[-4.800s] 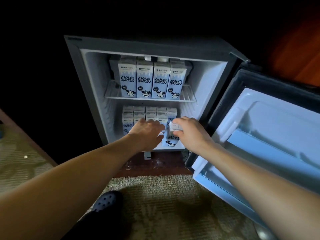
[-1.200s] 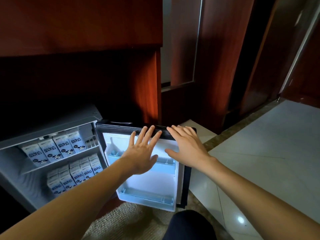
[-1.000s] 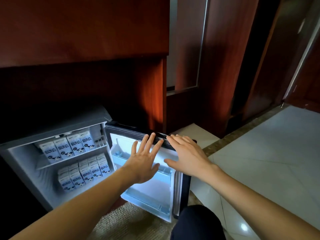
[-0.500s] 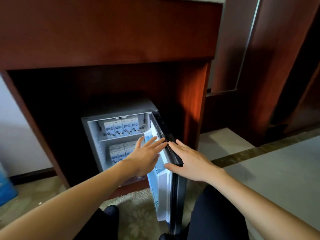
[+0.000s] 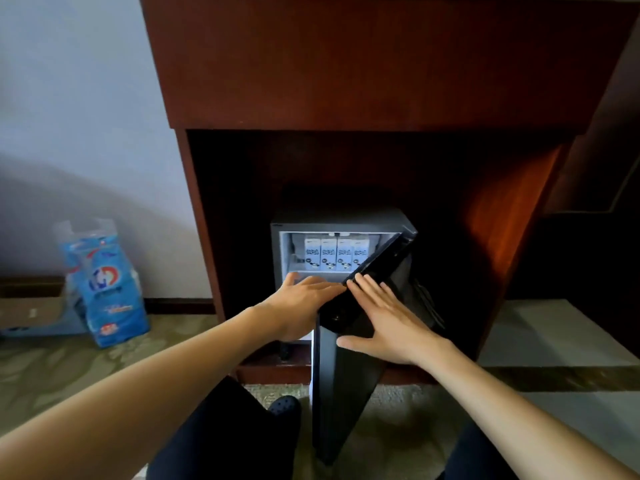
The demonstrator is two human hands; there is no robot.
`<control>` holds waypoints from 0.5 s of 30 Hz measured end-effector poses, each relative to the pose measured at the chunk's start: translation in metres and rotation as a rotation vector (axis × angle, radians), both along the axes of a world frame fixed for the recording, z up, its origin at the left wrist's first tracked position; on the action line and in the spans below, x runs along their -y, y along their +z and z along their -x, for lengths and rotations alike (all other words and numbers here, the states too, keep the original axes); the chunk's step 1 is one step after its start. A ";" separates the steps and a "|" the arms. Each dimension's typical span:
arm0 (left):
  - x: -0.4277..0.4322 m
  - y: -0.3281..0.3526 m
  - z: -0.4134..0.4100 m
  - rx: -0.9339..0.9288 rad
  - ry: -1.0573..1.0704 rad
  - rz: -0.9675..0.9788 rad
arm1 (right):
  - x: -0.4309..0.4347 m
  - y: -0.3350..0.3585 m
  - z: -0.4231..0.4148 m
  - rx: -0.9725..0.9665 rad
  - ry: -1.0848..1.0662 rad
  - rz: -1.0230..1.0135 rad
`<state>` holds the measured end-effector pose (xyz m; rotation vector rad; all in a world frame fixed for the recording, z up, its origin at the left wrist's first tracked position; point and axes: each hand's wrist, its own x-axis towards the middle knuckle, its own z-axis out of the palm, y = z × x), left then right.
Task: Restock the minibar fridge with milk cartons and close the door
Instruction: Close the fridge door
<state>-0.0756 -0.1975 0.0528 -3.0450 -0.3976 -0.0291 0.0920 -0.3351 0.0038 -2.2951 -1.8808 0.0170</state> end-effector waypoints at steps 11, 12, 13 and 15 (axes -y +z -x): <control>-0.059 -0.028 0.007 -0.012 0.331 0.080 | -0.104 -0.003 -0.033 0.148 0.039 0.026; -0.066 -0.032 0.003 0.005 0.350 0.077 | -0.110 -0.003 -0.036 0.154 0.037 0.026; -0.072 -0.036 -0.001 0.018 0.368 0.074 | -0.117 -0.003 -0.040 0.154 0.035 0.024; -0.085 -0.042 -0.011 0.037 0.398 0.070 | -0.129 -0.002 -0.047 0.144 0.021 0.013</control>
